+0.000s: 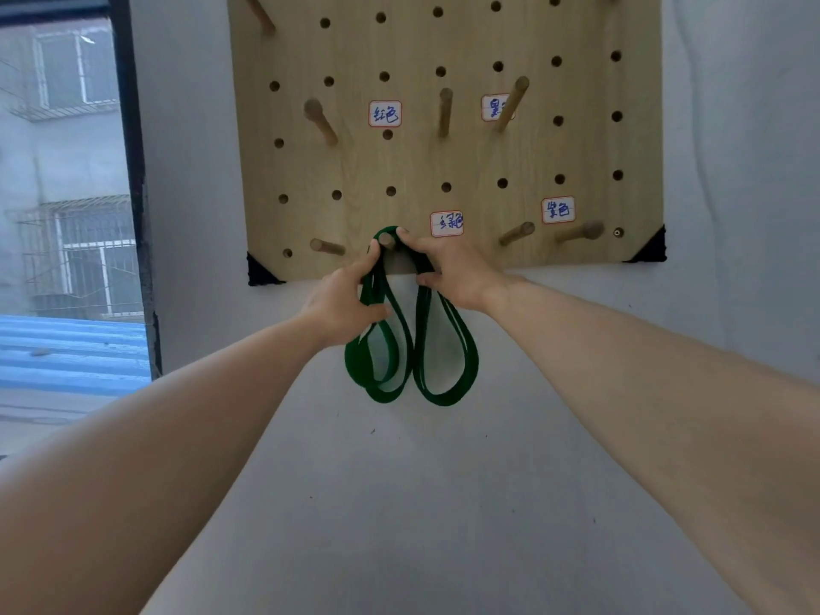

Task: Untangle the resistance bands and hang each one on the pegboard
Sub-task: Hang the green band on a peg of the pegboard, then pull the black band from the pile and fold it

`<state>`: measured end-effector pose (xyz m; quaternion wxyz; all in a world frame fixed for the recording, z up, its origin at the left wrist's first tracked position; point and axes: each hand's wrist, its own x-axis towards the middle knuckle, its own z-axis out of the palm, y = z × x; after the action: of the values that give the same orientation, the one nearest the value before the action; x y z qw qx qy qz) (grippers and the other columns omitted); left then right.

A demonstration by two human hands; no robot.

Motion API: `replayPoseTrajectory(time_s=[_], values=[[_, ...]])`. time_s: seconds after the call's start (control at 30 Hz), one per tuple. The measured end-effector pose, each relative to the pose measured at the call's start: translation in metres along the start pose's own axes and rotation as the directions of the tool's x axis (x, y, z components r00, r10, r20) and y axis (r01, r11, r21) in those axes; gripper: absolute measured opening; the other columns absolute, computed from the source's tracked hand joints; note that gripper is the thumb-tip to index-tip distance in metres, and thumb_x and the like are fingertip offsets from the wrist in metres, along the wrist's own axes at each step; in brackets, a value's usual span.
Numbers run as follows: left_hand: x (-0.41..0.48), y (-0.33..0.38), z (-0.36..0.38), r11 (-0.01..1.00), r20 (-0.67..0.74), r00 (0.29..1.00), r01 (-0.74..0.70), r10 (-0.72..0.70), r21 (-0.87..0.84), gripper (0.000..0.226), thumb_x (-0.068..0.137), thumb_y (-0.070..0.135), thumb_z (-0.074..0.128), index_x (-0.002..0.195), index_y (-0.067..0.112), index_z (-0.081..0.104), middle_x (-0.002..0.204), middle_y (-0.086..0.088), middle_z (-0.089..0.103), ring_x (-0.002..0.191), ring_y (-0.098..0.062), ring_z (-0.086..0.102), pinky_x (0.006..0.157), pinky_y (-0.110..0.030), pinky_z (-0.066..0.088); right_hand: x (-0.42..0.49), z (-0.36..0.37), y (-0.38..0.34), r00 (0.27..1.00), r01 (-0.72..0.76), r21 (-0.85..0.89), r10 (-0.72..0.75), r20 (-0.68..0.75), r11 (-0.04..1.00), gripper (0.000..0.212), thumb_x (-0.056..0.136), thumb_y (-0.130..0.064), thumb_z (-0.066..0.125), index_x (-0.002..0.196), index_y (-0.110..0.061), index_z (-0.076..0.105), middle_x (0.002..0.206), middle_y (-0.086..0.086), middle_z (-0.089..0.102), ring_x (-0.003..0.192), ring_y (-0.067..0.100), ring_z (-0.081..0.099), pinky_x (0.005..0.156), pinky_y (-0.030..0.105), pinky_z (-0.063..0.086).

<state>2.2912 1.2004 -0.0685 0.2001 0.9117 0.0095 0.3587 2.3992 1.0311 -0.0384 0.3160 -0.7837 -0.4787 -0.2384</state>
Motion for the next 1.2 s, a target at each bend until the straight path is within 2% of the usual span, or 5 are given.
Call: replayPoseTrajectory(time_s=[0.3,0.5,0.63,0.87,1.2], values=[[-0.09,0.0,0.015,0.993,-0.104,0.994,0.018,-0.03,-0.119,0.068,0.088,0.023,0.074,0.149,0.03,0.045,0.135,0.008,0.051,0.118,-0.015,0.058,0.096,-0.04,0.056,-0.088,0.019,0.008,0.997,-0.034,0.099,0.041,-0.068,0.994,0.069,0.091,-0.02,0.069,0.151,-0.032,0.036,0.145,-0.005,0.046,0.113,0.019,0.058,0.1,0.036,0.049],[-0.196,-0.013,0.06,0.981,0.23,0.972,0.079,-0.036,-0.18,0.033,0.089,0.027,0.075,0.122,0.03,0.07,0.101,0.015,0.073,0.096,-0.001,0.068,0.089,-0.026,0.057,-0.207,0.081,0.027,0.99,-0.1,0.235,0.12,-0.07,0.967,0.028,0.089,-0.018,0.072,0.116,-0.02,0.068,0.097,-0.007,0.064,0.068,0.014,0.061,0.071,0.018,0.05],[-0.266,-0.036,0.107,0.97,0.461,0.876,0.215,-0.138,-0.117,0.025,0.088,0.028,0.076,0.113,0.029,0.074,0.091,0.009,0.076,0.084,-0.007,0.071,0.086,-0.034,0.057,-0.288,0.138,0.042,0.948,-0.271,0.213,0.223,0.225,0.939,0.015,0.085,-0.024,0.073,0.1,-0.022,0.072,0.081,-0.01,0.067,0.063,0.003,0.056,0.068,0.018,0.044],[-0.378,-0.069,0.195,0.979,0.796,0.581,0.195,-0.168,0.064,0.03,0.088,0.028,0.071,0.118,0.027,0.072,0.095,0.012,0.076,0.085,-0.004,0.068,0.083,-0.025,0.053,-0.398,0.212,0.06,0.559,-0.32,-0.054,0.235,0.795,0.946,0.028,0.083,-0.033,0.073,0.108,-0.019,0.072,0.089,-0.003,0.07,0.079,0.013,0.064,0.075,0.029,0.053],[-0.522,-0.1,0.322,0.857,0.88,0.318,0.487,-0.354,0.169,0.028,0.088,0.028,0.072,0.115,0.021,0.073,0.099,0.003,0.075,0.096,-0.017,0.067,0.087,-0.03,0.052,-0.559,0.318,0.09,0.193,-0.474,-0.254,0.381,0.904,0.843,0.037,0.08,-0.036,0.079,0.11,-0.016,0.073,0.106,0.002,0.072,0.092,0.015,0.061,0.08,0.022,0.044]])
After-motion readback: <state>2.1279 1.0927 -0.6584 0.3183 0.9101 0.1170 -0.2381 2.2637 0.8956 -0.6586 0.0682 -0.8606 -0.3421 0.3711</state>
